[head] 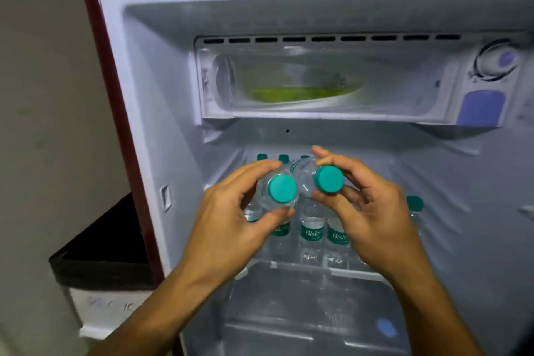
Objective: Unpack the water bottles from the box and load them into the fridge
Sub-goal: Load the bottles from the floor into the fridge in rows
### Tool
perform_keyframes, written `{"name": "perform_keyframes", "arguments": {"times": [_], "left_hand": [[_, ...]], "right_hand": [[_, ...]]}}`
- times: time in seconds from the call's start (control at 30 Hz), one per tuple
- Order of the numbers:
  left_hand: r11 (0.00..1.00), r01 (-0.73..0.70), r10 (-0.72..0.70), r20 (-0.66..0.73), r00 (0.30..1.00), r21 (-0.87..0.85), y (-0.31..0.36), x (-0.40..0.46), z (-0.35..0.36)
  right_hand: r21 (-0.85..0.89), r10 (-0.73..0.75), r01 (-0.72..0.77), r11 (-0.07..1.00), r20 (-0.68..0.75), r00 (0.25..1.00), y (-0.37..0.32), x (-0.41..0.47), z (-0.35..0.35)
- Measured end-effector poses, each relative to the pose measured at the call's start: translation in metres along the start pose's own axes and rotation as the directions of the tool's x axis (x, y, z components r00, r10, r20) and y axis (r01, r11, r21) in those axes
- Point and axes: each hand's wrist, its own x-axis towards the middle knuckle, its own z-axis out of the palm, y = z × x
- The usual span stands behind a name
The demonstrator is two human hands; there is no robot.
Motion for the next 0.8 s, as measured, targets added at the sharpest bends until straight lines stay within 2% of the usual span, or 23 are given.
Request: {"name": "perform_keyframes", "arguments": {"times": [0.27,0.47,0.63,0.7,0.8], "left_hand": [[0.993,-0.12,0.119,0.096,0.988,0.003,-0.017,0.06,0.044],[0.995,-0.095,0.101,0.227,0.969,-0.035,-0.036,0.098,0.086],[0.999,-0.043,0.048,0.337,0.94,-0.024,-0.053,0.136,0.116],[0.999,-0.013,-0.006,0.378,0.926,0.048,-0.064,0.147,0.13],[0.999,-0.007,-0.011,0.37,0.929,0.048,-0.079,0.158,0.146]], "right_hand": [[-0.19,0.012,-0.036,0.981,-0.126,0.992,0.007,0.025,-0.041],[-0.33,0.071,-0.156,0.931,-0.258,0.964,0.03,0.031,-0.064],[-0.462,0.196,-0.311,0.831,-0.279,0.94,0.054,0.047,-0.086],[-0.454,0.243,-0.358,0.816,-0.291,0.925,0.067,0.054,-0.094],[-0.456,0.358,-0.458,0.763,-0.292,0.887,0.087,0.069,-0.102]]}}
